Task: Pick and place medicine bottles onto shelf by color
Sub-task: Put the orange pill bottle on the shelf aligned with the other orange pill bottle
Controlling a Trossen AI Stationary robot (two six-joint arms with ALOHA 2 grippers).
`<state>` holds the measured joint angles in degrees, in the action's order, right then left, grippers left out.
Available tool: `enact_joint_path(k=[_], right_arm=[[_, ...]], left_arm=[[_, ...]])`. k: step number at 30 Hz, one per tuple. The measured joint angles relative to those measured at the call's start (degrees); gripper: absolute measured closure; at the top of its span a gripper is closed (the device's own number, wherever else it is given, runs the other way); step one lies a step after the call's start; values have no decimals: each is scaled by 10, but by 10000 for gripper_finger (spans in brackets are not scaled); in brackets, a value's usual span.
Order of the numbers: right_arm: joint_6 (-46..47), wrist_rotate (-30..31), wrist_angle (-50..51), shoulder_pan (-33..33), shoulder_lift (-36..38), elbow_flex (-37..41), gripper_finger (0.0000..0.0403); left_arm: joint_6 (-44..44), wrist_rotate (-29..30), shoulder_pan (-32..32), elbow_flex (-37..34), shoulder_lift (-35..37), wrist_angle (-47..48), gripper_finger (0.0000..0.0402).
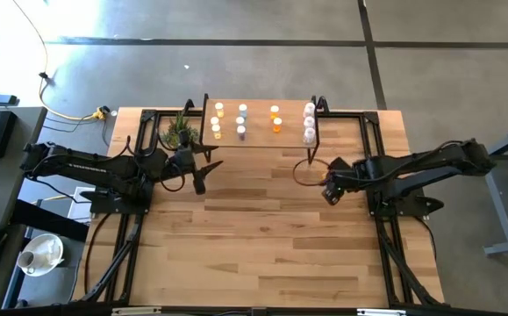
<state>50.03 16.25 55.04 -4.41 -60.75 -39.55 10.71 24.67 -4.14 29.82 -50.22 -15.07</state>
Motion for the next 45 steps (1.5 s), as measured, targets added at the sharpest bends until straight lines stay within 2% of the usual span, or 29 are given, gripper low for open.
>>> enact_joint_path(k=[3,9,16,19,23,32,38,45], right_arm=[[-106,-9,-50,10,0,21,202],[-296,-32,-68,29,0,24,203],[-310,-46,-84,49,-22,24,203],[-326,-60,-156,48,-45,24,203],[-401,-80,-217,48,-80,9,203],[-526,-19,-124,64,-136,-67,203],[-591,-5,-71,73,-176,-59,203],[-661,28,-62,74,-247,-52,203]], left_arm=[[-5,0,0,0,0,3,197],[-35,0,0,0,0,9,197],[-47,0,0,0,0,24,197],[-47,0,0,0,0,24,197],[-45,0,0,0,0,24,197],[-41,-1,0,0,0,43,197],[-30,0,0,0,0,52,197],[-30,0,0,0,0,55,197]])
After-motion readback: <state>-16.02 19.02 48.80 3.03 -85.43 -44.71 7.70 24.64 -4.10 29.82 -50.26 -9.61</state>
